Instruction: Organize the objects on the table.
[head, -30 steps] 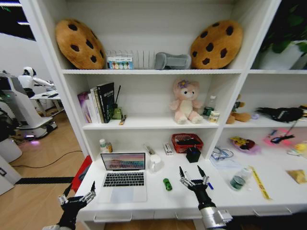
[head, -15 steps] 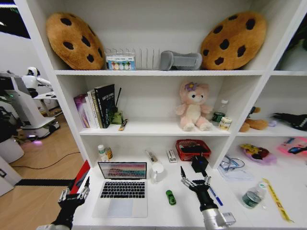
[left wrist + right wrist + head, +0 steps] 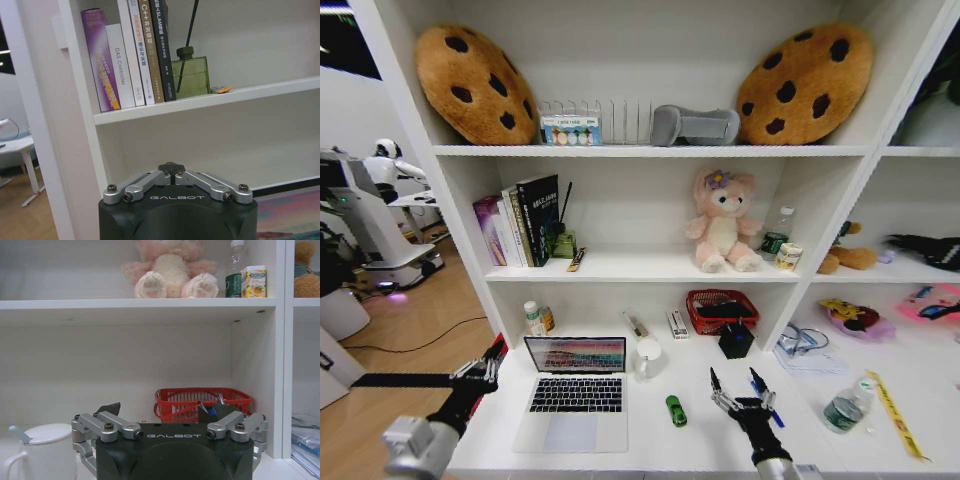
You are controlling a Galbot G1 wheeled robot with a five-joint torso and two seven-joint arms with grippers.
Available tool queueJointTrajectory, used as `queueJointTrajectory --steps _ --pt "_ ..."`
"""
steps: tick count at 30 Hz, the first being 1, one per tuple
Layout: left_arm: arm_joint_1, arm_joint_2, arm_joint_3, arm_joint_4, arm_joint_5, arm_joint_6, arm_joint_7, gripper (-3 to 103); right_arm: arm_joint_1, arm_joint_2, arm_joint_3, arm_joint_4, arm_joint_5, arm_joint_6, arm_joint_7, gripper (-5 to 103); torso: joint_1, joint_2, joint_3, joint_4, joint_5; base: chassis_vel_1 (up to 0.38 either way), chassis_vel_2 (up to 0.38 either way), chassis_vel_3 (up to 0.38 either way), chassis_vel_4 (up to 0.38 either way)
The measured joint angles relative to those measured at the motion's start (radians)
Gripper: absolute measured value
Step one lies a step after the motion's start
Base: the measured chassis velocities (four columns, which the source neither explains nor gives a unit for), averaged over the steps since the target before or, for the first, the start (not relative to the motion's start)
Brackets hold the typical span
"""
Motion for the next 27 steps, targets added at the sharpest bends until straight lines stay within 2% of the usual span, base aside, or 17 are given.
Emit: queueJointTrajectory --steps 1,2,3,5,6,8,9,12,19,21,22,24,25,27 --pt "-0.040 0.087 0.003 0.049 -0.012 -0.004 -0.002 0 -0.008 0.011 0.006 -0.001 0.008 0.007 0.000 100 0.000 0.000 0.000 -0.0006 0.0001 0.000 0.000 0.000 0.000" --pt "-0.040 0.087 0.003 0.049 -0.012 -0.004 -0.002 0 -0.008 0.011 0.006 -0.001 0.008 0.007 0.000 100 0.000 0.000 0.000 -0.0006 0.0001 0.000 0.000 0.000 0.000" --pt "-0.071 0.152 0.010 0.088 -0.025 -0.005 -0.003 0 -0.014 0.019 0.010 -0.002 0.012 0.010 0.001 100 0.000 0.000 0.000 -0.0005 0.0000 0.000 0.000 0.000 0.000" --pt "-0.106 0.221 0.025 0.124 -0.047 -0.005 -0.003 0 -0.020 0.028 0.016 -0.005 0.014 0.015 0.000 100 0.000 0.000 0.000 -0.0001 -0.0001 0.000 0.000 0.000 0.000" --pt "-0.106 0.221 0.025 0.124 -0.047 -0.005 -0.003 0 -0.020 0.028 0.016 -0.005 0.014 0.015 0.000 100 0.000 0.000 0.000 -0.0001 -0.0001 0.000 0.000 0.000 0.000" --pt "-0.155 0.277 0.051 0.159 -0.072 0.000 0.002 0 -0.025 0.044 0.025 -0.010 0.014 0.022 -0.001 100 0.000 0.000 0.000 0.0002 0.0001 0.000 0.000 0.000 0.000" --pt "-0.155 0.277 0.051 0.159 -0.072 0.000 0.002 0 -0.025 0.044 0.025 -0.010 0.014 0.022 -0.001 100 0.000 0.000 0.000 0.0002 0.0001 0.000 0.000 0.000 0.000" --pt "-0.220 0.325 0.091 0.204 -0.087 0.003 0.029 0 -0.039 0.063 0.046 -0.021 0.016 0.037 -0.004 100 0.000 0.000 0.000 0.0000 0.0002 0.000 0.000 0.000 0.000" --pt "-0.291 0.412 0.169 0.230 -0.100 0.018 0.083 0 -0.065 0.077 0.089 -0.041 0.031 0.068 -0.029 100 0.000 0.000 0.000 -0.0002 0.0003 0.000 0.000 0.000 0.000" --pt "-0.342 0.444 0.264 0.231 -0.101 0.023 0.091 0 -0.068 0.081 0.095 -0.048 0.035 0.074 -0.034 100 0.000 0.000 0.000 -0.0001 0.0004 0.000 0.000 0.000 0.000" --pt "-0.342 0.444 0.264 0.231 -0.101 0.023 0.091 0 -0.068 0.081 0.095 -0.048 0.035 0.074 -0.034 100 0.000 0.000 0.000 -0.0001 0.0004 0.000 0.000 0.000 0.000" --pt "-0.432 0.462 0.401 0.236 -0.101 0.030 0.094 0 -0.064 0.085 0.097 -0.054 0.035 0.077 -0.036 100 0.000 0.000 0.000 0.0001 0.0001 0.000 0.000 0.000 0.000" --pt "-0.432 0.462 0.401 0.236 -0.101 0.030 0.094 0 -0.064 0.085 0.097 -0.054 0.035 0.077 -0.036 100 0.000 0.000 0.000 0.0001 0.0001 0.000 0.000 0.000 0.000" --pt "-0.558 0.471 0.531 0.246 -0.101 0.039 0.094 0 -0.057 0.091 0.099 -0.055 0.033 0.077 -0.036 100 0.000 0.000 0.000 -0.0003 0.0003 0.000 0.000 0.000 0.000"
